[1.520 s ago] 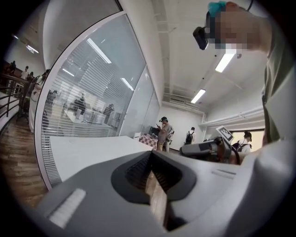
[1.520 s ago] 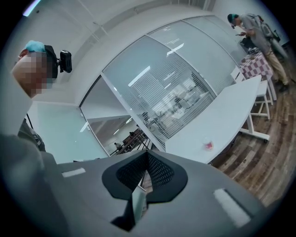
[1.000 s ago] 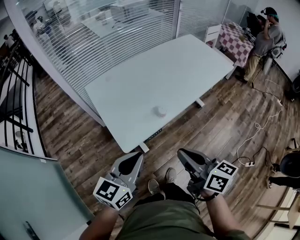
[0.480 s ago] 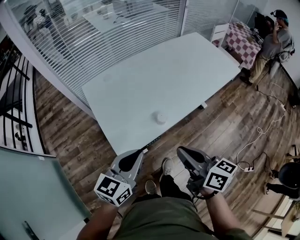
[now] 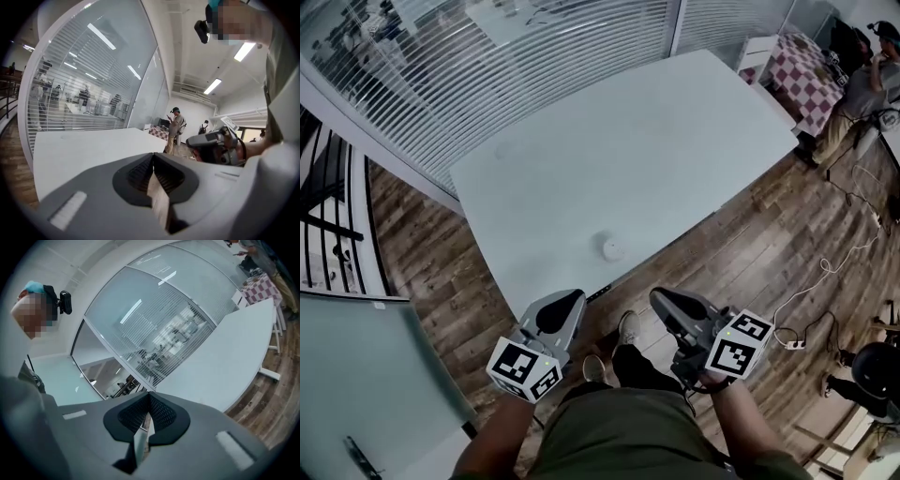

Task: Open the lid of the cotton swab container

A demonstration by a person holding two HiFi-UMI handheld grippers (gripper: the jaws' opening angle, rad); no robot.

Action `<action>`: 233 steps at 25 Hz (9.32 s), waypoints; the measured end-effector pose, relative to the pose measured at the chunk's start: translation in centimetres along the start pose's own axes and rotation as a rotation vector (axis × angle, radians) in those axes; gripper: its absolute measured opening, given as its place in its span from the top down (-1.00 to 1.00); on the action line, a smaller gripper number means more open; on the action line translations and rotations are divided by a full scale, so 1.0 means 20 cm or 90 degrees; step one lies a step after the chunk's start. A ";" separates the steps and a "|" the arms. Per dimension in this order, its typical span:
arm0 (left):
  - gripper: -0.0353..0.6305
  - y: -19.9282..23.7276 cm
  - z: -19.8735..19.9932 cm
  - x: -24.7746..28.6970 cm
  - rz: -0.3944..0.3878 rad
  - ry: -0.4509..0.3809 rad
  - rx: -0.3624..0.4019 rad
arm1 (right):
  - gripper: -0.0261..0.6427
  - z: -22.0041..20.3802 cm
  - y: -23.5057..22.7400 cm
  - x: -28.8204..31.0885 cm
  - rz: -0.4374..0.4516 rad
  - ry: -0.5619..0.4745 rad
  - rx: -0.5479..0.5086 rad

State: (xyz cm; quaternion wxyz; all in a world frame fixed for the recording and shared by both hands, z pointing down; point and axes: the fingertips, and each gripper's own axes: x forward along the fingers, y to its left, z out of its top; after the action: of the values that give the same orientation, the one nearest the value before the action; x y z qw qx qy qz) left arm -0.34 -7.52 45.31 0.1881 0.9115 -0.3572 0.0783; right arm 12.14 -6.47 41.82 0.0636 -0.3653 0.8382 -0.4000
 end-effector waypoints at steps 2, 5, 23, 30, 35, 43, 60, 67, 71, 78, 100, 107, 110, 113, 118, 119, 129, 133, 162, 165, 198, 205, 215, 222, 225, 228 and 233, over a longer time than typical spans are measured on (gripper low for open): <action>0.87 0.02 -0.01 0.05 0.004 0.001 0.009 | 0.89 0.02 -0.05 0.02 0.005 0.010 0.002; 0.86 0.06 -0.08 0.13 0.006 0.017 0.035 | 0.89 0.02 -0.13 0.05 0.010 0.028 0.008; 0.43 0.30 -0.47 0.46 -0.045 0.170 0.142 | 0.89 -0.01 -0.40 0.10 -0.012 0.058 0.050; 0.15 0.29 -0.59 0.56 -0.109 0.223 0.214 | 0.89 -0.10 -0.42 0.09 -0.032 0.057 0.068; 0.07 0.32 -0.67 0.63 -0.139 0.252 0.245 | 0.89 -0.15 -0.45 0.11 -0.048 0.059 0.072; 0.02 0.29 -0.73 0.73 -0.190 0.288 0.302 | 0.89 -0.19 -0.47 0.13 -0.058 0.060 0.086; 0.02 0.28 -0.78 0.86 -0.193 0.313 0.324 | 0.89 -0.19 -0.51 0.10 -0.077 0.057 0.091; 0.03 0.29 -0.78 0.88 -0.190 0.315 0.319 | 0.89 -0.19 -0.51 0.10 -0.079 0.056 0.091; 0.08 0.30 -0.77 0.90 -0.186 0.313 0.312 | 0.89 -0.16 -0.52 0.10 -0.078 0.054 0.088; 0.09 0.27 -0.63 0.88 -0.179 0.292 0.323 | 0.89 -0.07 -0.48 0.14 -0.069 0.040 0.066; 0.09 0.14 0.14 0.47 -0.211 0.303 0.361 | 0.88 0.46 0.18 0.41 0.033 0.062 -0.299; 0.09 0.20 0.27 0.39 -0.197 0.295 0.346 | 0.76 0.49 0.36 0.55 0.085 0.122 -0.407; 0.09 0.22 0.29 0.34 -0.197 0.297 0.349 | 0.67 0.47 0.45 0.62 0.110 0.149 -0.439; 0.09 0.22 0.34 0.32 -0.201 0.298 0.358 | 0.58 0.45 0.50 0.68 0.124 0.190 -0.484; 0.09 0.22 0.41 0.30 -0.201 0.285 0.373 | 0.41 0.42 0.58 0.73 0.140 0.259 -0.562; 0.09 0.23 0.42 0.30 -0.200 0.283 0.375 | 0.37 0.41 0.59 0.74 0.141 0.275 -0.576; 0.09 0.19 0.44 0.24 -0.201 0.281 0.390 | 0.10 0.33 0.64 0.81 0.133 0.359 -0.592; 0.09 0.17 0.43 0.21 -0.203 0.282 0.392 | 0.10 0.26 0.62 0.83 0.119 0.392 -0.592; 0.11 0.18 0.40 0.16 -0.187 0.263 0.404 | 0.18 0.20 0.60 0.86 0.116 0.460 -0.537; 0.11 0.16 0.39 0.16 -0.189 0.265 0.405 | 0.19 0.20 0.60 0.85 0.122 0.459 -0.528; 0.13 0.07 0.44 0.08 -0.331 0.250 0.376 | 0.11 0.24 0.73 0.76 0.295 0.349 -0.559; 0.13 0.10 0.54 0.09 -0.308 0.208 0.366 | 0.11 0.45 0.77 0.72 0.308 0.154 -0.458; 0.12 0.17 0.60 0.07 -0.284 0.194 0.354 | 0.12 0.56 0.73 0.66 0.298 0.051 -0.371; 0.12 0.20 0.60 0.07 -0.276 0.203 0.356 | 0.14 0.58 0.63 0.62 0.276 0.036 -0.327; 0.12 0.20 0.61 0.07 -0.277 0.199 0.356 | 0.16 0.57 0.58 0.60 0.263 0.034 -0.310; 0.12 0.18 0.63 0.08 -0.287 0.188 0.352 | 0.18 0.57 0.54 0.60 0.252 0.035 -0.296; 0.12 0.19 0.62 0.09 -0.277 0.198 0.358 | 0.19 0.53 0.51 0.60 0.249 0.042 -0.278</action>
State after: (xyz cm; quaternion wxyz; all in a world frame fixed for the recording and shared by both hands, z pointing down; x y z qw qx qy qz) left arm -1.54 -16.07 35.48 -0.0046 0.9592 -0.0876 0.2689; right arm 1.94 -16.91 29.69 0.0320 -0.1883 0.9605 -0.2022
